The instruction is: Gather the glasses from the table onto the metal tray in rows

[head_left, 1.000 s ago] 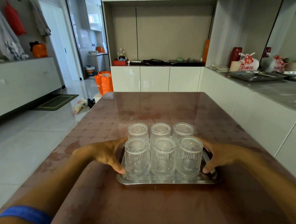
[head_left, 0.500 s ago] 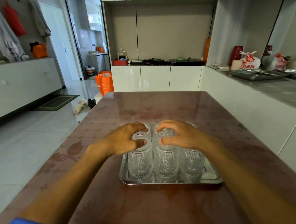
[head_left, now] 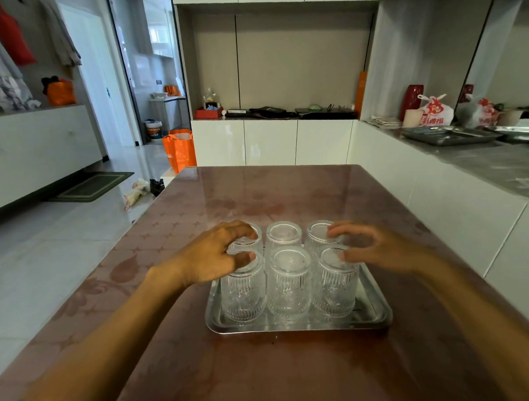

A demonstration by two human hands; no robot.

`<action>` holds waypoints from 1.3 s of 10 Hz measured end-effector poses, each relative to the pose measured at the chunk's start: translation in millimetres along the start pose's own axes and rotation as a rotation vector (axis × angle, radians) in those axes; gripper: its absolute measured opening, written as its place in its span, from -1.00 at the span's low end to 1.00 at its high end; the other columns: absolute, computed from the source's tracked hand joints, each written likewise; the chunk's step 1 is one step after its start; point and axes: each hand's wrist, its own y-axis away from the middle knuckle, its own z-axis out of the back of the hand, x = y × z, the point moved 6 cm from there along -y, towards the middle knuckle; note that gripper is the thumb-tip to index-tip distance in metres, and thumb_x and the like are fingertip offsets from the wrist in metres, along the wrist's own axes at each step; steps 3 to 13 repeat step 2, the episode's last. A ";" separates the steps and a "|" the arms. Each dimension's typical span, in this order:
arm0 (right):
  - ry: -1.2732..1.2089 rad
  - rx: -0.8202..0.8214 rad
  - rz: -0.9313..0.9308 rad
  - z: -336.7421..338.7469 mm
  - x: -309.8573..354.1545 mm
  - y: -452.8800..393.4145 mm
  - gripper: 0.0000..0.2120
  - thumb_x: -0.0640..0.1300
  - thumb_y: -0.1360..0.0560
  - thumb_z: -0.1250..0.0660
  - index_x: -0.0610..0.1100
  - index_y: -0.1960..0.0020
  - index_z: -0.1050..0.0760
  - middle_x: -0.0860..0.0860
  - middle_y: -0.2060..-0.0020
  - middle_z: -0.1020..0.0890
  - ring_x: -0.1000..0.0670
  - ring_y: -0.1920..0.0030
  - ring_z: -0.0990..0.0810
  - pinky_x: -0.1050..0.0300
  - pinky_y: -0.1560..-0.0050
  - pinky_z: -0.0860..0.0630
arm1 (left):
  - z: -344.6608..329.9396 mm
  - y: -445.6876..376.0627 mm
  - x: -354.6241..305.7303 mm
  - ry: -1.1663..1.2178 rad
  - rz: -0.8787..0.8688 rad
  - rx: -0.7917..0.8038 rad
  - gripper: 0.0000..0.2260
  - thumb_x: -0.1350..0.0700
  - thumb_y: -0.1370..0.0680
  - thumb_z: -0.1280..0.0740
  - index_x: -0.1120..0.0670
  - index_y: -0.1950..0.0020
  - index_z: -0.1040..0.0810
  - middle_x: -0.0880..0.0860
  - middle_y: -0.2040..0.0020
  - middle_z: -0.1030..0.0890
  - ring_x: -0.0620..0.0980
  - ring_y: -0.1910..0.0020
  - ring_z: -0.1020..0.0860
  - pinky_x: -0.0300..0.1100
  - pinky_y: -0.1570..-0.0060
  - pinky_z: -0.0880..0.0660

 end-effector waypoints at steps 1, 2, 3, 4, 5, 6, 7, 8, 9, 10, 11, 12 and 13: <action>0.010 -0.095 0.044 -0.4 5.6 0.6 -0.73 -0.11 -0.51 -0.44 0.04 -0.20 -0.57 0.08 -0.35 -0.49 0.02 -0.40 -0.39 0.07 -0.37 -0.29 | -0.8 0.2 -2.9 -0.003 0.002 -0.010 -0.57 -0.04 -0.59 -0.30 -0.02 -0.45 -0.40 -0.01 -0.50 -0.39 -0.01 -0.46 -0.35 0.04 -0.47 -0.30; 0.016 -0.145 0.027 2.0 9.4 4.4 -0.71 -0.02 -0.51 -0.44 0.07 -0.22 -0.56 0.11 -0.35 -0.50 0.04 -0.39 -0.41 0.02 -0.39 -0.32 | 0.2 0.9 -3.7 0.023 0.028 -0.023 -0.56 -0.02 -0.59 -0.30 -0.01 -0.46 -0.39 -0.02 -0.51 -0.38 -0.01 -0.46 -0.36 0.00 -0.47 -0.31; 0.016 -0.145 0.027 2.0 9.4 4.4 -0.71 -0.02 -0.51 -0.44 0.07 -0.22 -0.56 0.11 -0.35 -0.50 0.04 -0.39 -0.41 0.02 -0.39 -0.32 | 0.2 0.9 -3.7 0.023 0.028 -0.023 -0.56 -0.02 -0.59 -0.30 -0.01 -0.46 -0.39 -0.02 -0.51 -0.38 -0.01 -0.46 -0.36 0.00 -0.47 -0.31; 0.016 -0.145 0.027 2.0 9.4 4.4 -0.71 -0.02 -0.51 -0.44 0.07 -0.22 -0.56 0.11 -0.35 -0.50 0.04 -0.39 -0.41 0.02 -0.39 -0.32 | 0.2 0.9 -3.7 0.023 0.028 -0.023 -0.56 -0.02 -0.59 -0.30 -0.01 -0.46 -0.39 -0.02 -0.51 -0.38 -0.01 -0.46 -0.36 0.00 -0.47 -0.31; 0.016 -0.145 0.027 2.0 9.4 4.4 -0.71 -0.02 -0.51 -0.44 0.07 -0.22 -0.56 0.11 -0.35 -0.50 0.04 -0.39 -0.41 0.02 -0.39 -0.32 | 0.2 0.9 -3.7 0.023 0.028 -0.023 -0.56 -0.02 -0.59 -0.30 -0.01 -0.46 -0.39 -0.02 -0.51 -0.38 -0.01 -0.46 -0.36 0.00 -0.47 -0.31; 0.016 -0.145 0.027 2.0 9.4 4.4 -0.71 -0.02 -0.51 -0.44 0.07 -0.22 -0.56 0.11 -0.35 -0.50 0.04 -0.39 -0.41 0.02 -0.39 -0.32 | 0.2 0.9 -3.7 0.023 0.028 -0.023 -0.56 -0.02 -0.59 -0.30 -0.01 -0.46 -0.39 -0.02 -0.51 -0.38 -0.01 -0.46 -0.36 0.00 -0.47 -0.31; 0.016 -0.145 0.027 2.0 9.4 4.4 -0.71 -0.02 -0.51 -0.44 0.07 -0.22 -0.56 0.11 -0.35 -0.50 0.04 -0.39 -0.41 0.02 -0.39 -0.32 | 0.2 0.9 -3.7 0.023 0.028 -0.023 -0.56 -0.02 -0.59 -0.30 -0.01 -0.46 -0.39 -0.02 -0.51 -0.38 -0.01 -0.46 -0.36 0.00 -0.47 -0.31; 0.016 -0.145 0.027 2.0 9.4 4.4 -0.71 -0.02 -0.51 -0.44 0.07 -0.22 -0.56 0.11 -0.35 -0.50 0.04 -0.39 -0.41 0.02 -0.39 -0.32 | 0.2 0.9 -3.7 0.023 0.028 -0.023 -0.56 -0.02 -0.59 -0.30 -0.01 -0.46 -0.39 -0.02 -0.51 -0.38 -0.01 -0.46 -0.36 0.00 -0.47 -0.31; 0.016 -0.145 0.027 2.0 9.4 4.4 -0.71 -0.02 -0.51 -0.44 0.07 -0.22 -0.56 0.11 -0.35 -0.50 0.04 -0.39 -0.41 0.02 -0.39 -0.32 | 0.2 0.9 -3.7 0.023 0.028 -0.023 -0.56 -0.02 -0.59 -0.30 -0.01 -0.46 -0.39 -0.02 -0.51 -0.38 -0.01 -0.46 -0.36 0.00 -0.47 -0.31; 0.016 -0.145 0.027 2.0 9.4 4.4 -0.71 -0.02 -0.51 -0.44 0.07 -0.22 -0.56 0.11 -0.35 -0.50 0.04 -0.39 -0.41 0.02 -0.39 -0.32 | 0.2 0.9 -3.7 0.023 0.028 -0.023 -0.56 -0.02 -0.59 -0.30 -0.01 -0.46 -0.39 -0.02 -0.51 -0.38 -0.01 -0.46 -0.36 0.00 -0.47 -0.31; 0.016 -0.145 0.027 2.0 9.4 4.4 -0.71 -0.02 -0.51 -0.44 0.07 -0.22 -0.56 0.11 -0.35 -0.50 0.04 -0.39 -0.41 0.02 -0.39 -0.32 | 0.2 0.9 -3.7 0.023 0.028 -0.023 -0.56 -0.02 -0.59 -0.30 -0.01 -0.46 -0.39 -0.02 -0.51 -0.38 -0.01 -0.46 -0.36 0.00 -0.47 -0.31; 0.016 -0.145 0.027 2.0 9.4 4.4 -0.71 -0.02 -0.51 -0.44 0.07 -0.22 -0.56 0.11 -0.35 -0.50 0.04 -0.39 -0.41 0.02 -0.39 -0.32 | 0.2 0.9 -3.7 0.023 0.028 -0.023 -0.56 -0.02 -0.59 -0.30 -0.01 -0.46 -0.39 -0.02 -0.51 -0.38 -0.01 -0.46 -0.36 0.00 -0.47 -0.31; 0.016 -0.145 0.027 2.0 9.4 4.4 -0.71 -0.02 -0.51 -0.44 0.07 -0.22 -0.56 0.11 -0.35 -0.50 0.04 -0.39 -0.41 0.02 -0.39 -0.32 | 0.2 0.9 -3.7 0.023 0.028 -0.023 -0.56 -0.02 -0.59 -0.30 -0.01 -0.46 -0.39 -0.02 -0.51 -0.38 -0.01 -0.46 -0.36 0.00 -0.47 -0.31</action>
